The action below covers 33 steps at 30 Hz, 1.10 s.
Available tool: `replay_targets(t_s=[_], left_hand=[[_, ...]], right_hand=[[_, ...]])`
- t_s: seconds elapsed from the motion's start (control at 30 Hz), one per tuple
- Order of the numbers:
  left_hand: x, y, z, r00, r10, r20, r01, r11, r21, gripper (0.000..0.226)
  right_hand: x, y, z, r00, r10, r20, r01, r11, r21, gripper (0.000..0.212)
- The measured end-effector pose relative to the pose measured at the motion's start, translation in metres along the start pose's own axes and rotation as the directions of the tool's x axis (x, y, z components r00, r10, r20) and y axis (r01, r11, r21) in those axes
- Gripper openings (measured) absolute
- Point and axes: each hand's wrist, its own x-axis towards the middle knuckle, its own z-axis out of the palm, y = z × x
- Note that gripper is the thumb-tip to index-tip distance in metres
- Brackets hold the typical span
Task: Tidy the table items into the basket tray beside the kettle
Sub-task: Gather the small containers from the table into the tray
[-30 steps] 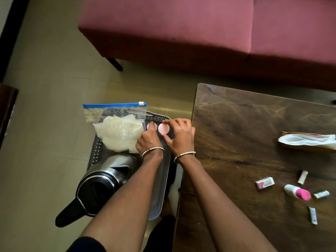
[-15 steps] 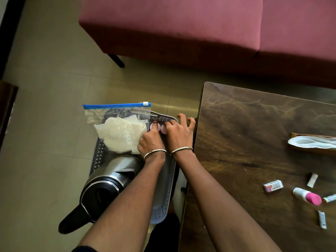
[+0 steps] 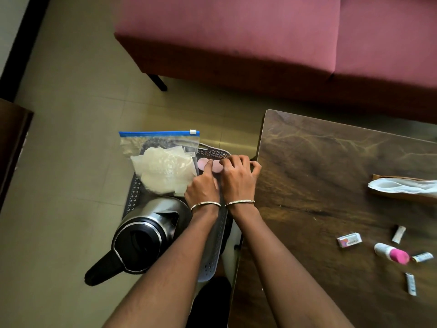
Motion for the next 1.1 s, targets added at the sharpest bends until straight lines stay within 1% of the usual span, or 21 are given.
replay_targets(t_s=[0.03, 0.1, 0.17, 0.23, 0.37, 0.43, 0.57, 0.77, 0.93, 1.0, 1.1], left_hand=[[-0.006, 0.001, -0.003, 1.0, -0.007, -0.021, 0.007, 1.0, -0.017, 0.034], [-0.021, 0.003, -0.009, 0.998, -0.01, -0.054, 0.007, 0.998, -0.06, 0.027], [-0.039, 0.007, -0.013, 0.997, 0.01, -0.078, -0.019, 0.993, -0.115, 0.022], [-0.059, 0.011, -0.016, 0.996, 0.026, -0.088, -0.041, 0.985, -0.167, 0.018], [-0.098, 0.025, -0.011, 0.995, 0.074, -0.07, -0.09, 0.959, -0.267, 0.012], [-0.122, 0.036, -0.006, 0.991, 0.116, -0.071, -0.132, 0.948, -0.29, 0.01], [-0.169, 0.063, 0.008, 0.986, 0.164, -0.037, -0.167, 0.924, -0.344, 0.008], [-0.229, 0.114, 0.04, 0.969, 0.245, -0.003, -0.227, 0.892, -0.391, 0.007], [-0.267, 0.15, 0.071, 0.971, 0.238, 0.002, -0.22, 0.902, -0.371, 0.008], [-0.276, 0.16, 0.084, 0.977, 0.214, 0.018, -0.193, 0.912, -0.363, 0.01], [-0.288, 0.175, 0.101, 0.979, 0.202, 0.029, -0.177, 0.911, -0.373, 0.01]], right_hand=[[-0.005, 0.005, -0.003, 1.0, 0.005, -0.019, -0.004, 0.999, 0.039, 0.009], [-0.017, 0.02, -0.013, 0.999, 0.033, -0.035, -0.027, 0.985, 0.171, 0.011], [-0.029, 0.036, -0.024, 0.998, 0.058, -0.04, -0.043, 0.947, 0.317, 0.013], [-0.044, 0.051, -0.035, 0.993, 0.1, -0.062, -0.069, 0.92, 0.385, 0.013], [-0.077, 0.08, -0.058, 0.981, 0.171, -0.097, -0.107, 0.879, 0.464, 0.013], [-0.097, 0.1, -0.071, 0.978, 0.184, -0.102, -0.112, 0.865, 0.49, 0.015], [-0.137, 0.146, -0.094, 0.964, 0.238, -0.118, -0.139, 0.83, 0.541, 0.017], [-0.191, 0.219, -0.123, 0.953, 0.279, -0.118, -0.172, 0.818, 0.549, 0.018], [-0.233, 0.285, -0.136, 0.946, 0.31, -0.097, -0.214, 0.82, 0.531, 0.017], [-0.245, 0.31, -0.138, 0.931, 0.356, -0.077, -0.267, 0.809, 0.523, 0.016], [-0.257, 0.348, -0.142, 0.889, 0.452, -0.067, -0.357, 0.779, 0.515, 0.015]])
